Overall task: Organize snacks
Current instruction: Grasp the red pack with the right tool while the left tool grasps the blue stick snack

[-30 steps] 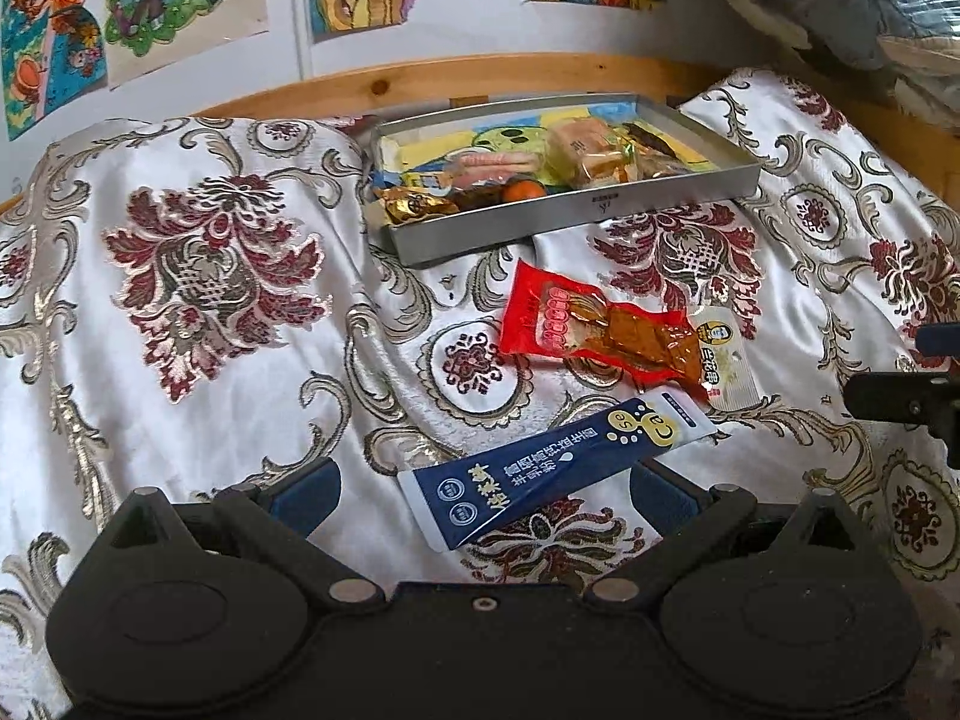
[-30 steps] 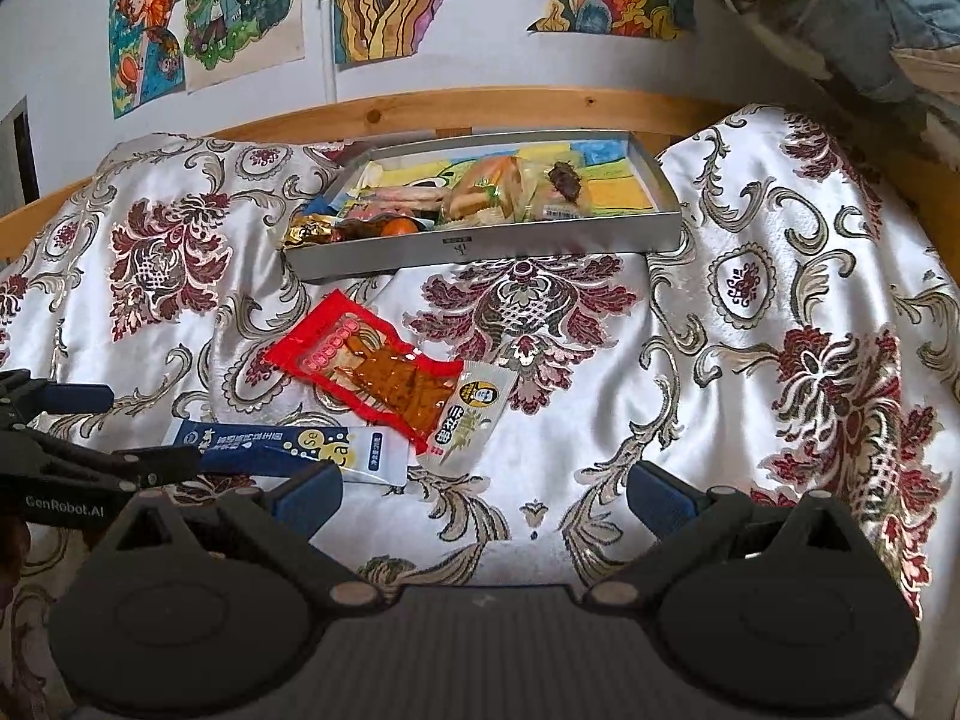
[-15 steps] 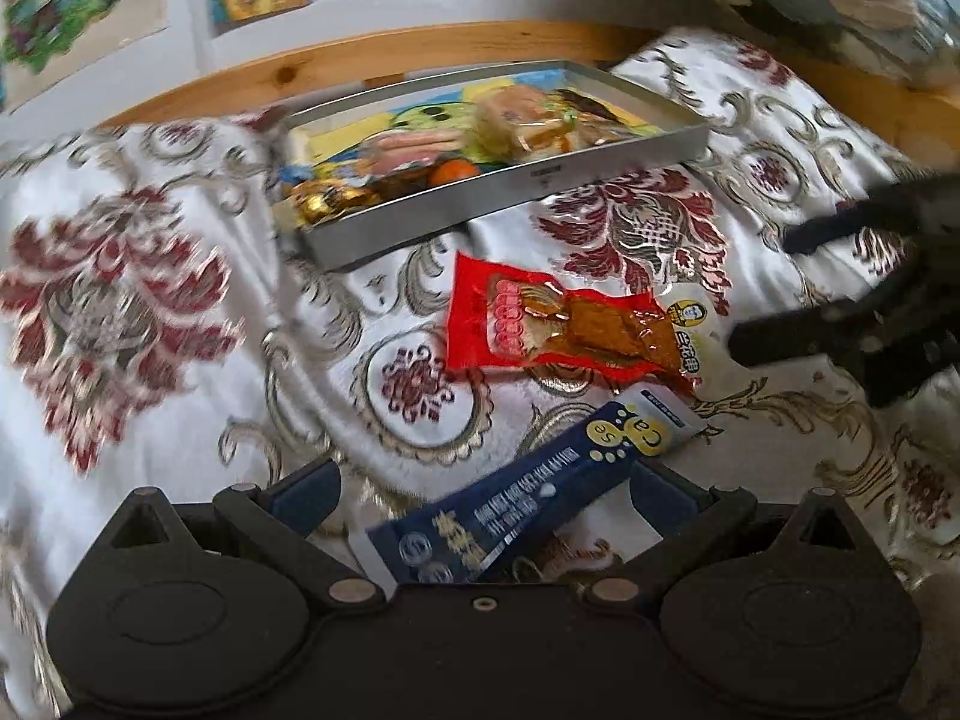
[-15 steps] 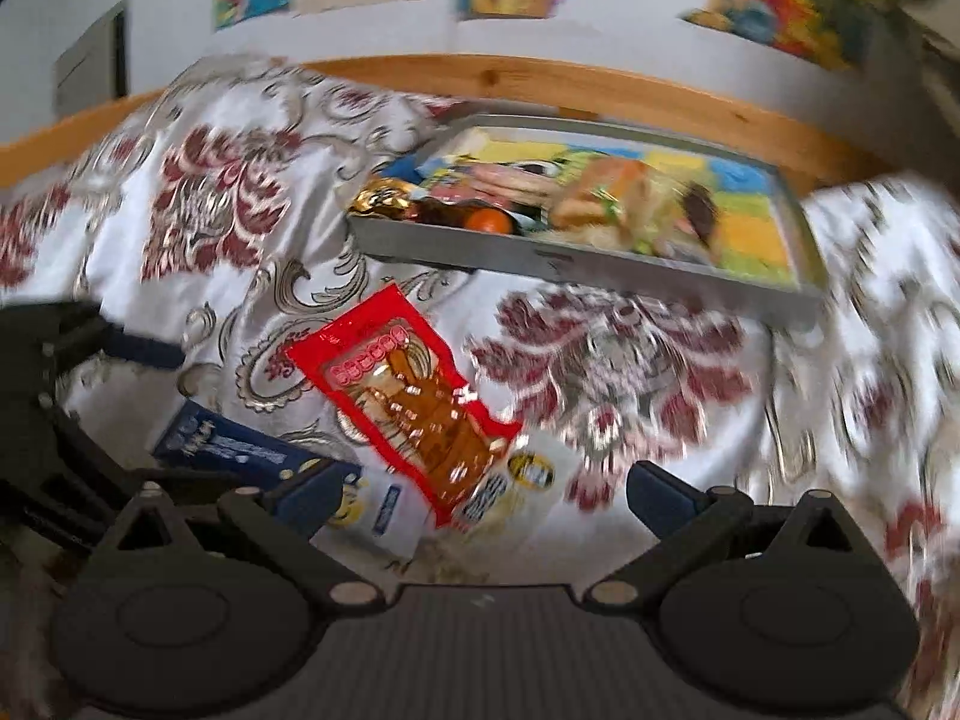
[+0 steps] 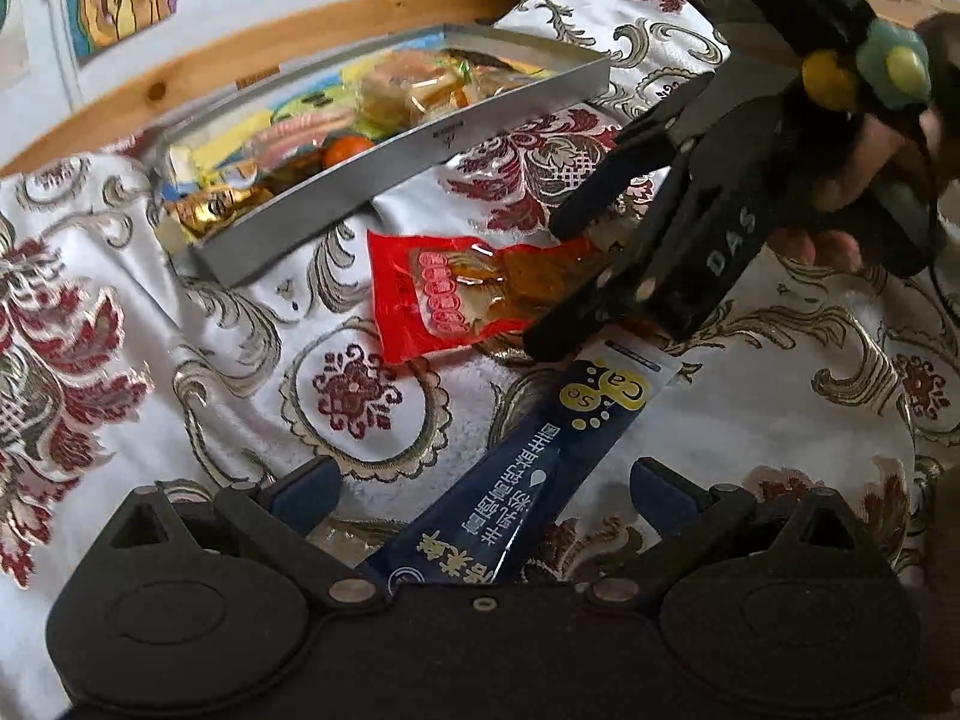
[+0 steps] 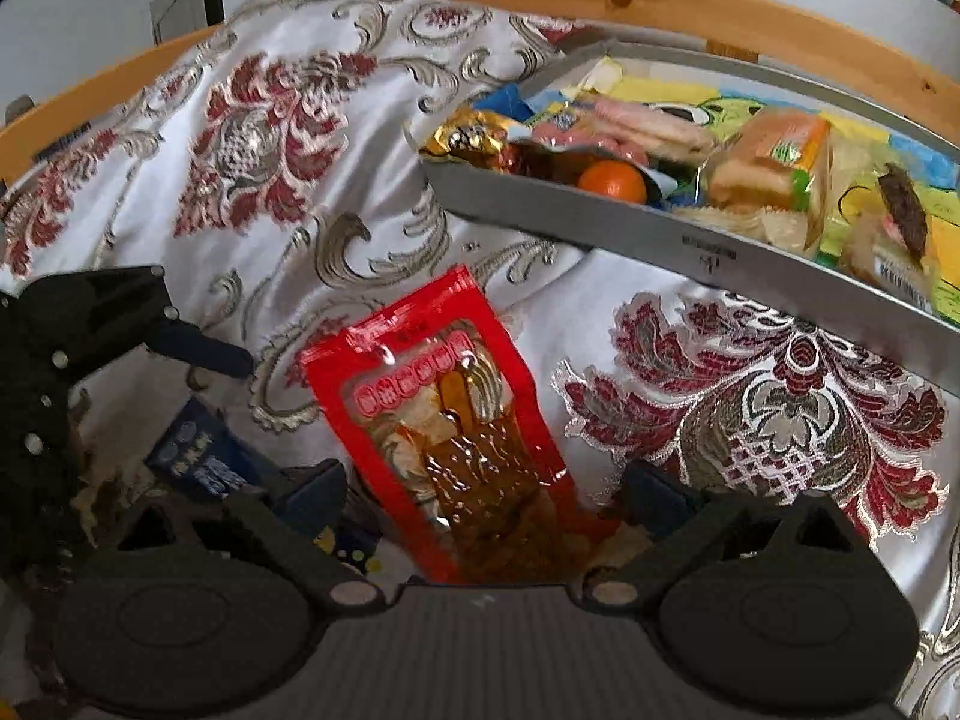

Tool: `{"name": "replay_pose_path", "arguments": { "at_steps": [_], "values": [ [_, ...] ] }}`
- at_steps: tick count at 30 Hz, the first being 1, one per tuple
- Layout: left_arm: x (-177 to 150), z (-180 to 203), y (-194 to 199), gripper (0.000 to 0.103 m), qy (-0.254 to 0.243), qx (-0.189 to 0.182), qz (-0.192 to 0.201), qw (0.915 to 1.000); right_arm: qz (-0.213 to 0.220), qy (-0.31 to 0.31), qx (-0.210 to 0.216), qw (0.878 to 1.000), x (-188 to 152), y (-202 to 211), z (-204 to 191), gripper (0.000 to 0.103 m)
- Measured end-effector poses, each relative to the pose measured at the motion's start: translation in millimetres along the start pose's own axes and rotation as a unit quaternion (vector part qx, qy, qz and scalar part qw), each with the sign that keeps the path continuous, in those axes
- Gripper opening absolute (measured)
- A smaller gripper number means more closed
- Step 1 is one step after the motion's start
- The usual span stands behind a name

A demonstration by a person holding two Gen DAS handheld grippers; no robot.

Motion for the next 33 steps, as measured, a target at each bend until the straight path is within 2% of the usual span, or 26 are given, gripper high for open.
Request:
{"name": "replay_pose_path", "arguments": {
  "at_steps": [5,9,11,13,15,19,21,24,28,30,33],
  "values": [
    [-1.9,-3.8,-0.5,0.102,0.021,-0.018,-0.011,0.9996,-0.001,-0.001,-0.032,0.999,-10.5,-0.8,5.4,0.093],
    [-3.2,-1.0,2.5,0.099,0.034,-0.03,-0.009,0.9989,0.003,-0.019,-0.039,0.999,-18.7,7.3,10.2,0.085],
    [-2.6,0.5,3.9,0.095,0.04,-0.038,-0.012,0.9984,0.006,-0.034,-0.039,0.999,-22.1,12.7,12.2,0.079],
    [-3.6,2.0,5.7,0.083,0.053,-0.051,-0.019,0.9971,0.006,-0.049,-0.042,0.998,-25.7,18.5,14.3,0.074],
    [-5.9,3.1,7.1,0.077,0.069,-0.066,-0.03,0.995,0.009,-0.065,-0.043,0.997,-29.1,24.7,16.6,0.07],
    [-7.5,7.2,12.4,0.069,0.078,-0.076,-0.042,0.9932,0.013,-0.1,-0.047,0.994,-34.4,39.4,21.3,0.066],
    [-7.3,10.1,15.1,0.062,0.085,-0.086,-0.049,0.9914,0.013,-0.116,-0.051,0.992,-35.9,46.2,23.6,0.062],
    [-7.2,13.7,16.5,0.06,0.121,-0.108,-0.069,0.9843,0.0,-0.137,-0.06,0.989,-42.6,51.5,26.0,0.053],
    [-5.7,18.5,19.8,0.06,0.157,-0.117,-0.071,0.9781,0.007,-0.129,-0.074,0.989,-51.5,53.7,22.5,0.056],
    [-5.1,21.7,19.3,0.06,0.151,-0.107,-0.069,0.9802,0.016,-0.102,-0.101,0.989,-51.6,52.2,17.4,0.064],
    [-3.1,24.9,16.4,0.063,0.138,-0.098,-0.063,0.9836,0.025,-0.06,-0.122,0.99,-50.3,46.4,9.7,0.069]
  ]
}}
Point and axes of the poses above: each gripper's, at about its wrist camera, not at the fingertips, and y roughly against the way its jaws point, z to its right, x to its top, the point moved 7 cm from there along -y, roughly the way its jaws point, and after that the axes turned 10 degrees about -y, right-handed, at the moved point
